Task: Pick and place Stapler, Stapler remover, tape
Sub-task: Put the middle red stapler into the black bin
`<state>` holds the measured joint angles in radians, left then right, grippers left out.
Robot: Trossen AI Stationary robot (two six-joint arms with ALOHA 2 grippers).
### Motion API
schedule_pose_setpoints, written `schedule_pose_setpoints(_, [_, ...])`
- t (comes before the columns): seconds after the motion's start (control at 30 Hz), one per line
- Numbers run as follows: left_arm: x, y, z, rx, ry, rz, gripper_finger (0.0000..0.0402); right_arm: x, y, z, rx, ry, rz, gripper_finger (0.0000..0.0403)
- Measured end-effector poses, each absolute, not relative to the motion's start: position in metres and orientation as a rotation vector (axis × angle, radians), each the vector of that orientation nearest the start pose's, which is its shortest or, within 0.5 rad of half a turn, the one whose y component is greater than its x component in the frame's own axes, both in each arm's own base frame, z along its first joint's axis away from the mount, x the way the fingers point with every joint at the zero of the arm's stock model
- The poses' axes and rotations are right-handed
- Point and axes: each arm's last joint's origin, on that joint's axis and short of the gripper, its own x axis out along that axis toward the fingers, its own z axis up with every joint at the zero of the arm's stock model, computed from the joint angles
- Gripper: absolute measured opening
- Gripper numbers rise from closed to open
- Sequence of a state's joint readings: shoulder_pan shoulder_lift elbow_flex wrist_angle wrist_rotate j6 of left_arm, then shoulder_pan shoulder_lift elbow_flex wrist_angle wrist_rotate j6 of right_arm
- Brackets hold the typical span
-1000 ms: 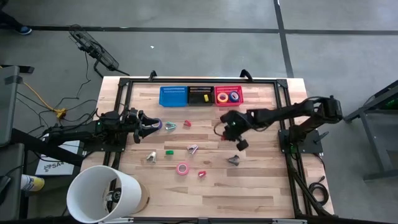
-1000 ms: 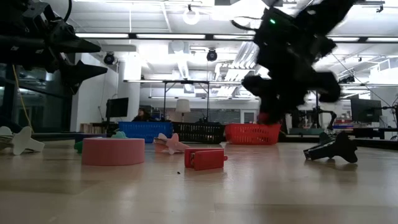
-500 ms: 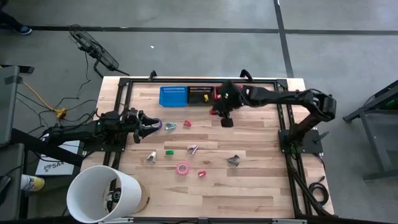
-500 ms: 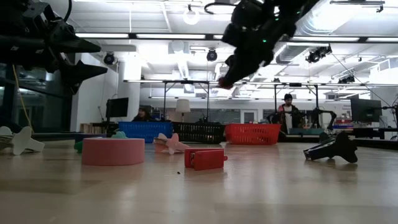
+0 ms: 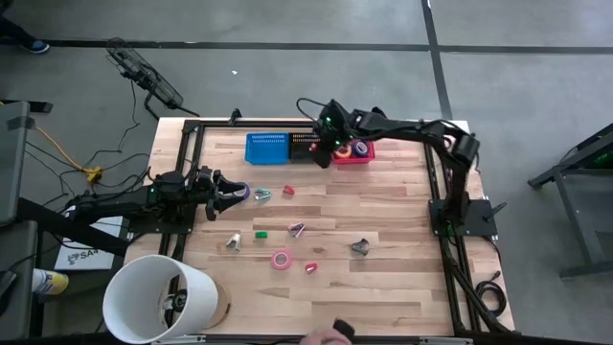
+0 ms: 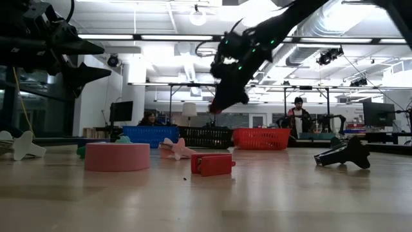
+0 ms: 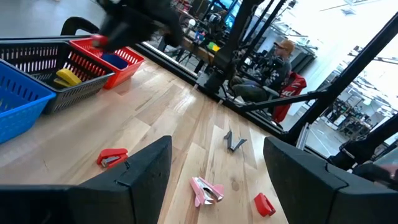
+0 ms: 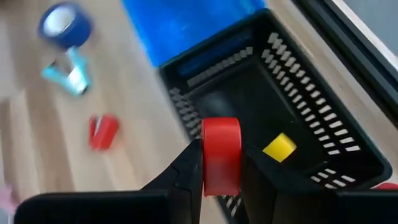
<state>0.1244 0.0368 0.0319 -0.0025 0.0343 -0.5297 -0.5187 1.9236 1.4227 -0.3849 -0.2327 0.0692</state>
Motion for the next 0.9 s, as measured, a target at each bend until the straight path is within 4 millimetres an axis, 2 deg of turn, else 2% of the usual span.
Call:
schedule_pose_setpoints(0.23, [0.098,0.011,0.171,-0.53,-0.017,0.09,0.025,0.377,-0.226,0.198,0.635,0.803,-0.366,0.0072])
schedule_pose_setpoints(0.5, [0.098,0.011,0.171,-0.53,-0.016,0.09,0.025,0.384,-0.237,0.183,0.851,0.795,-0.348,0.0072])
schedule_pose_setpoints(0.73, [0.098,0.011,0.171,-0.53,-0.016,0.09,0.025,0.379,-0.241,0.181,0.877,0.806,-0.434,0.0076])
schedule_pose_setpoints(0.9, [0.098,0.011,0.171,-0.53,-0.016,0.09,0.025,0.379,-0.242,0.181,0.888,0.803,-0.464,0.0116])
